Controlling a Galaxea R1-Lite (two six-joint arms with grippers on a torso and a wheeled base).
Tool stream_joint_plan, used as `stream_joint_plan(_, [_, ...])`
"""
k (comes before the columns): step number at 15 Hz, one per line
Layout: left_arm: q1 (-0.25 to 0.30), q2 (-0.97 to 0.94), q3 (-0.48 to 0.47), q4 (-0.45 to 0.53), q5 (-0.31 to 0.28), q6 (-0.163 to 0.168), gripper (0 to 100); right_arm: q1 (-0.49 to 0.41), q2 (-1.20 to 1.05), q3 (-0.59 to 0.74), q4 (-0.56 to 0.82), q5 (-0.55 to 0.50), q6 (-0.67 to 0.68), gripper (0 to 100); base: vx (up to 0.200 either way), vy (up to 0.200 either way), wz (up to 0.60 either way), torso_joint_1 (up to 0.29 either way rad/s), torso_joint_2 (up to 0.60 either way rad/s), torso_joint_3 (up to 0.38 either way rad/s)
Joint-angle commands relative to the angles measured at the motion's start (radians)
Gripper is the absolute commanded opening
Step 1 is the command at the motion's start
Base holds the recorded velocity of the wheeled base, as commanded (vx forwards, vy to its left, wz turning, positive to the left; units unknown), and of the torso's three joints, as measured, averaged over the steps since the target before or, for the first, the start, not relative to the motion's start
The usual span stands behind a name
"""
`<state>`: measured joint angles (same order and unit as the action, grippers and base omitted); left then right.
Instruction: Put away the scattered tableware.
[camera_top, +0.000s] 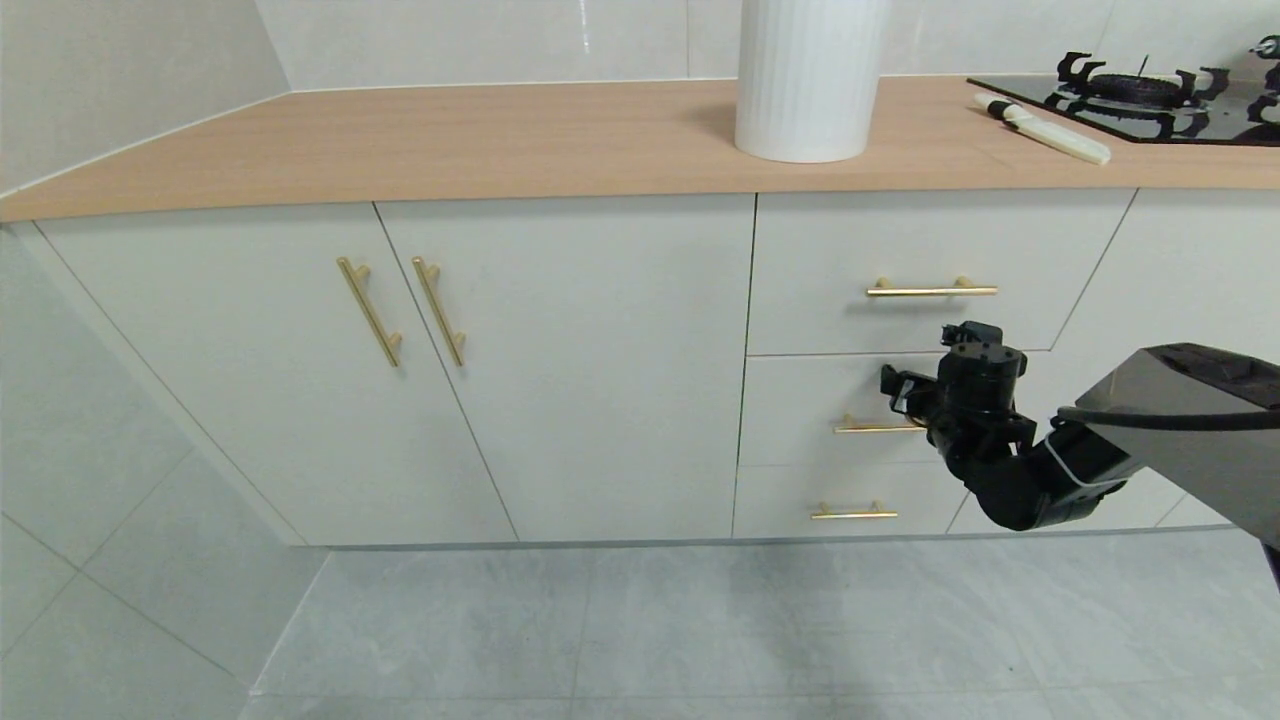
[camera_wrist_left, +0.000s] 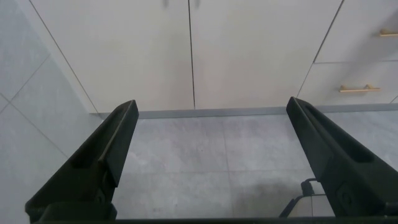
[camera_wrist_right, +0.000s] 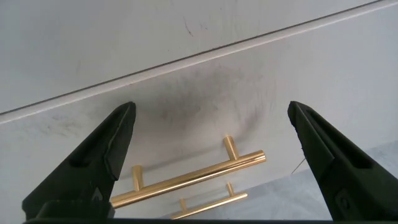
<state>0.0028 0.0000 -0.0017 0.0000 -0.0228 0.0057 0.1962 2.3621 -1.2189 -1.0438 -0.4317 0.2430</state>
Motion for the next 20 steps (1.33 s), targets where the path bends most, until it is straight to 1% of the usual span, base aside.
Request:
stream_joint_plan(1, [0.000, 0.000, 0.000, 0.000, 0.001, 0.000, 100, -0.001, -0.018, 0.012, -0.004, -0.002, 0.001, 100, 0.000, 0.000, 0.00, 0.000, 0.00, 0.000])
stream_joint_plan(2, [0.000, 0.000, 0.002, 0.000, 0.000, 0.000, 100, -0.001, -0.055, 0.049, -0.002, -0.005, 0.001, 100, 0.000, 0.000, 0.00, 0.000, 0.00, 0.000])
stream_joint_plan(3, [0.000, 0.000, 0.000, 0.000, 0.000, 0.000, 100, -0.001, -0.107, 0.113, -0.004, -0.004, 0.001, 100, 0.000, 0.000, 0.00, 0.000, 0.00, 0.000])
stream_joint_plan(5, [0.000, 0.000, 0.000, 0.000, 0.001, 0.000, 100, 0.003, -0.271, 0.277, -0.004, 0.005, -0.001, 100, 0.000, 0.000, 0.00, 0.000, 0.00, 0.000])
stream_joint_plan(8, [0.000, 0.000, 0.000, 0.000, 0.000, 0.000, 100, 0.002, -0.583, 0.483, -0.004, 0.004, -0.001, 100, 0.000, 0.000, 0.00, 0.000, 0.00, 0.000])
stream_joint_plan(10, [0.000, 0.000, 0.000, 0.000, 0.000, 0.000, 100, 0.002, -0.827, 0.627, -0.001, 0.004, -0.025, 100, 0.000, 0.000, 0.00, 0.000, 0.00, 0.000])
stream_joint_plan(14, [0.000, 0.000, 0.000, 0.000, 0.000, 0.000, 100, 0.003, -1.305, 0.954, 0.010, 0.005, -0.234, 100, 0.000, 0.000, 0.00, 0.000, 0.00, 0.000])
stream_joint_plan(15, [0.000, 0.002, 0.002, 0.000, 0.001, 0.000, 100, 0.003, -1.406, 1.018, 0.019, 0.001, -0.297, 100, 0.000, 0.000, 0.00, 0.000, 0.00, 0.000])
stream_joint_plan(16, [0.000, 0.000, 0.000, 0.000, 0.000, 0.000, 100, 0.002, -1.477, 1.047, 0.042, -0.005, -0.338, 100, 0.000, 0.000, 0.00, 0.000, 0.00, 0.000])
stream_joint_plan(17, [0.000, 0.000, 0.000, 0.000, 0.000, 0.000, 100, -0.004, -1.586, 1.064, 0.130, -0.022, -0.389, 100, 0.000, 0.000, 0.00, 0.000, 0.00, 0.000])
stream_joint_plan(18, [0.000, 0.000, 0.000, 0.000, 0.000, 0.000, 100, -0.004, -1.586, 1.064, 0.130, -0.022, -0.389, 100, 0.000, 0.000, 0.00, 0.000, 0.00, 0.000])
stream_joint_plan(19, [0.000, 0.000, 0.000, 0.000, 0.000, 0.000, 100, -0.044, -1.811, 1.036, 0.416, -0.073, -0.407, 100, 0.000, 0.000, 0.00, 0.000, 0.00, 0.000])
stream_joint_plan(20, [0.000, 0.000, 0.000, 0.000, 0.000, 0.000, 100, -0.057, -1.894, 1.023, 0.519, -0.070, -0.409, 100, 0.000, 0.000, 0.00, 0.000, 0.00, 0.000])
